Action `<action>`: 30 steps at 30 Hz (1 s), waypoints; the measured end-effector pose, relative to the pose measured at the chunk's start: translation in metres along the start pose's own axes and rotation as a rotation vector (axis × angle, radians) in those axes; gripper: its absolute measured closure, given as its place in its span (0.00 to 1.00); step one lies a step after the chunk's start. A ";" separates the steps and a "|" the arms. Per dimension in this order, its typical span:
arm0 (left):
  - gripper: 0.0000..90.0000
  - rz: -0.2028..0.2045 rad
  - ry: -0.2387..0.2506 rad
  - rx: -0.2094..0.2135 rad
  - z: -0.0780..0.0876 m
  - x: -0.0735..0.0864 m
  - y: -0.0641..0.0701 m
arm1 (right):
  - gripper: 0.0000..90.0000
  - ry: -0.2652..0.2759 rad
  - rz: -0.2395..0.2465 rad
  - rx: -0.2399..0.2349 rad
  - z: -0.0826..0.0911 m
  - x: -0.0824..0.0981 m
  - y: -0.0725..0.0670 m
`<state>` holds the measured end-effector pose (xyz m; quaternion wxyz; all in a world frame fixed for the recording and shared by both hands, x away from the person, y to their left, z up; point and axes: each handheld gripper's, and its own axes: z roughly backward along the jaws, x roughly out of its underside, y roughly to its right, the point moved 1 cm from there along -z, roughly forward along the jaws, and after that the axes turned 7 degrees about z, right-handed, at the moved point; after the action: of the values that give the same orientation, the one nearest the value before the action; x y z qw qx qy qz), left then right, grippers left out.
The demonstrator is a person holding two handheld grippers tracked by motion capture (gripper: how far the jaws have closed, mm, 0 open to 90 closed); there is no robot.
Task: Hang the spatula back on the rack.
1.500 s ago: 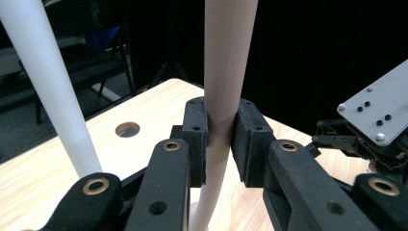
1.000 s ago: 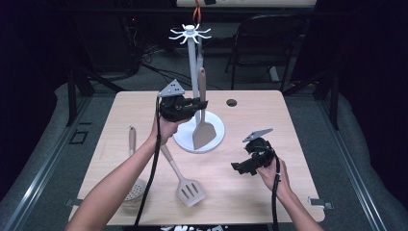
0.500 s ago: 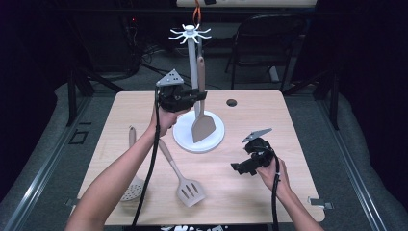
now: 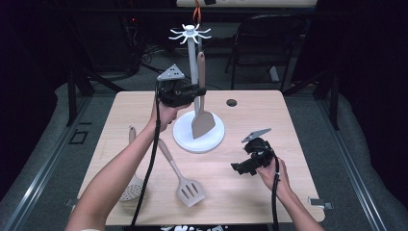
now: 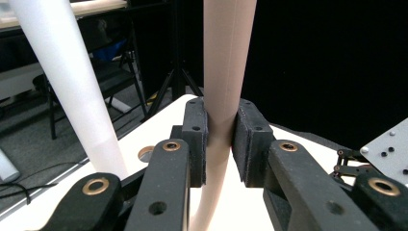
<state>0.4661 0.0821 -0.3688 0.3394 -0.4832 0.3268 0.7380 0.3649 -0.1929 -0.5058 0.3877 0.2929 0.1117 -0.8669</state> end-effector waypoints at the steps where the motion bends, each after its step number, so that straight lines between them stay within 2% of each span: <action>1: 0.86 0.000 -0.001 -0.002 0.000 -0.001 0.000 | 0.01 -0.001 -0.001 0.000 0.000 0.000 0.000; 13: 0.86 -0.009 0.011 -0.003 0.002 -0.013 -0.001 | 0.01 -0.004 0.003 -0.001 -0.001 0.000 0.000; 30: 0.85 0.001 0.025 -0.013 0.002 -0.023 -0.003 | 0.01 -0.005 0.005 0.000 -0.002 0.000 0.000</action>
<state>0.4744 0.0813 -0.3469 0.3319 -0.4944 0.3262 0.7341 0.3656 -0.1919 -0.5070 0.3900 0.2908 0.1099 -0.8668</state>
